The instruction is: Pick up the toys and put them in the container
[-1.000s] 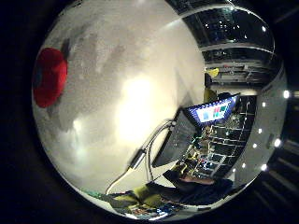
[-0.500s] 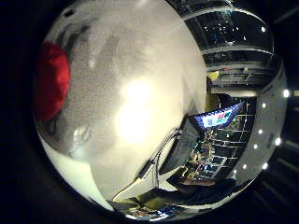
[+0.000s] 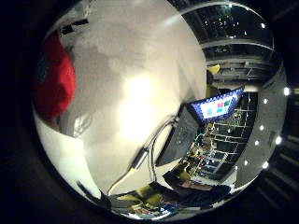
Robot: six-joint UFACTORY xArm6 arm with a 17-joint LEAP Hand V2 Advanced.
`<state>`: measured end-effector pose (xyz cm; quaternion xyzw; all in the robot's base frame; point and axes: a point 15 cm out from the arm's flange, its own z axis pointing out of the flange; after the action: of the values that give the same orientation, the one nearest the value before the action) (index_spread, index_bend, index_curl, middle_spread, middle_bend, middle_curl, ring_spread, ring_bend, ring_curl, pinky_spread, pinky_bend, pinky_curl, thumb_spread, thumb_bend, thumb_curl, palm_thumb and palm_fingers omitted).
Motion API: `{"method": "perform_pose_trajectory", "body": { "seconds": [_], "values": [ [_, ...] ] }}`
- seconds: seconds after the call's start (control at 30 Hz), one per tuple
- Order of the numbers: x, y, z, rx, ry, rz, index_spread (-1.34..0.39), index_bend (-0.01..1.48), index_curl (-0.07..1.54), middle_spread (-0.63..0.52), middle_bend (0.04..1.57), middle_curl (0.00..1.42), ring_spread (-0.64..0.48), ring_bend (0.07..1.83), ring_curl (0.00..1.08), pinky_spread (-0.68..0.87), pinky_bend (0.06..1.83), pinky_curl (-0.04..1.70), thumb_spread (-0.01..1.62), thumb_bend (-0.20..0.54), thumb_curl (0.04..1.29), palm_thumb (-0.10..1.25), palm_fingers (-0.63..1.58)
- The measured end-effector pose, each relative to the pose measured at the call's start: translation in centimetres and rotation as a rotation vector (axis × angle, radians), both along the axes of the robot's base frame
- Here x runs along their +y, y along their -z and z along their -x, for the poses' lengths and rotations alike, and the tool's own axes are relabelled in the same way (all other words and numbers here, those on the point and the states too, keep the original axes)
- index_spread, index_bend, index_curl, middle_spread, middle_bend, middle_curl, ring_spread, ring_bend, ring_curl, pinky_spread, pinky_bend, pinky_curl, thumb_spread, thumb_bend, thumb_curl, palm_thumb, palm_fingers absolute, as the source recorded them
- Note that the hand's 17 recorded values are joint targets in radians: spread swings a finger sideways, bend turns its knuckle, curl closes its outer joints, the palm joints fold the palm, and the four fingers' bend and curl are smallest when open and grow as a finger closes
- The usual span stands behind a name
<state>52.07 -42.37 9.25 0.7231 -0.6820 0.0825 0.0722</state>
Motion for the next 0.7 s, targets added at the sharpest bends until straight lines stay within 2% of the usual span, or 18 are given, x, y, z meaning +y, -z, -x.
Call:
{"method": "perform_pose_trajectory", "body": {
  "seconds": [0.2,0.37,0.57,0.7],
  "values": [
    [-1.0,-7.5,0.6,-0.038,-0.027,0.047,-0.23,1.1,0.65,-0.12,1.22,0.61,-0.18,1.35,0.54,-0.24,1.28,0.61,0.96,-0.024,0.32,0.61,1.28],
    [0.6,-12.4,3.1,-0.051,-0.003,0.042,-0.21,1.14,0.65,-0.11,1.26,0.6,-0.17,1.38,0.55,-0.22,1.29,0.66,0.96,-0.021,0.32,0.65,1.26],
    [6.1,-17.3,4.9,-0.09,-0.023,0.044,-0.21,1.16,0.64,-0.1,1.28,0.59,-0.17,1.4,0.55,-0.2,1.27,0.72,0.96,-0.026,0.32,0.65,1.24],
    [12.1,-19.8,4.3,-0.132,-0.056,0.025,-0.21,1.17,0.63,-0.1,1.29,0.58,-0.17,1.41,0.54,-0.2,1.25,0.75,0.95,-0.026,0.32,0.66,1.24]
  ]
}}
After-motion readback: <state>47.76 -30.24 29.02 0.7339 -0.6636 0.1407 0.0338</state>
